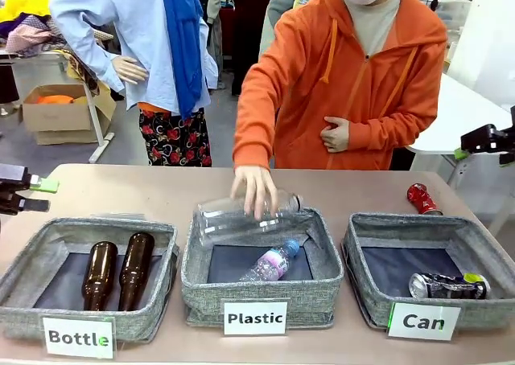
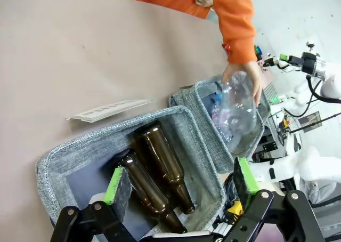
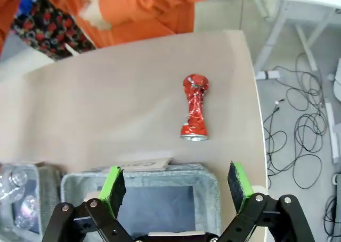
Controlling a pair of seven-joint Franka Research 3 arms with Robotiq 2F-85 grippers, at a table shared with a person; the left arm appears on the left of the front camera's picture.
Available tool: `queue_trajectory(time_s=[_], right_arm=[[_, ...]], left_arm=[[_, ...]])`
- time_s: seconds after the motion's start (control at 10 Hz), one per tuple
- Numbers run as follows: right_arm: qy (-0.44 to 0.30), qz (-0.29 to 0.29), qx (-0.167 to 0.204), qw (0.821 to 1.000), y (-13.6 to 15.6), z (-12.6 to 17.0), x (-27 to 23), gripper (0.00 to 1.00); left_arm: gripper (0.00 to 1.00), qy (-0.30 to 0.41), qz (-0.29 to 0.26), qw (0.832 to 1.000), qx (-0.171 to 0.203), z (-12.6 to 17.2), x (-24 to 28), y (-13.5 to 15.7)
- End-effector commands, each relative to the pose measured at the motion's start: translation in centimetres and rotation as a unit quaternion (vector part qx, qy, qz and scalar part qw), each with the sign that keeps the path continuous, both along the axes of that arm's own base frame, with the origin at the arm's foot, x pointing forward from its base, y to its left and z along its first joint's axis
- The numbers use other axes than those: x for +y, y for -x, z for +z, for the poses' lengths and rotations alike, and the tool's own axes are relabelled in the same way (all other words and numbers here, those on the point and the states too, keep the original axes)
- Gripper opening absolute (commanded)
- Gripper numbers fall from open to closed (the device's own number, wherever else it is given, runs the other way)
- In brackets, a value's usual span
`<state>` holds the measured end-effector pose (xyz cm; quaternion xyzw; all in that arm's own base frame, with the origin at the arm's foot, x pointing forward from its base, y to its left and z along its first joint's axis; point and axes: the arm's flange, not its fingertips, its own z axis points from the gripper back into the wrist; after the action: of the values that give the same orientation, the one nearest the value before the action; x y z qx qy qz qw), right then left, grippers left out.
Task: Sort the can waste into the basket.
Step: Pick up the can waste from the table and place it in the right Fabric basket.
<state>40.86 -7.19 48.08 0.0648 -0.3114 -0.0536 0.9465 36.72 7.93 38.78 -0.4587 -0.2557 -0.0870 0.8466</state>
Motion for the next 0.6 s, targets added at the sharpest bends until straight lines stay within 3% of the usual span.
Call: queue_trajectory(time_s=[0.0,0.2,0.4,0.5], right_arm=[[-0.002,0.022,0.048,0.999,-4.8,0.1,-1.1,1.00],[0.015,0.060,0.107,0.992,-9.3,-1.1,-2.4,1.00],[0.001,0.088,0.161,0.983,-13.6,-4.4,-2.8,1.00],[0.013,0.059,0.195,0.979,-15.6,-7.2,-2.7,1.00]], left_arm=[[1.00,0.001,-0.006,1.000,-0.001,0.1,0.2,0.1],[1.00,0.001,-0.006,1.000,-0.001,0.1,0.2,0.1],[1.00,0.001,-0.006,1.000,-0.001,0.1,0.2,0.1],[1.00,0.001,-0.006,1.000,-0.001,0.1,0.2,0.1]])
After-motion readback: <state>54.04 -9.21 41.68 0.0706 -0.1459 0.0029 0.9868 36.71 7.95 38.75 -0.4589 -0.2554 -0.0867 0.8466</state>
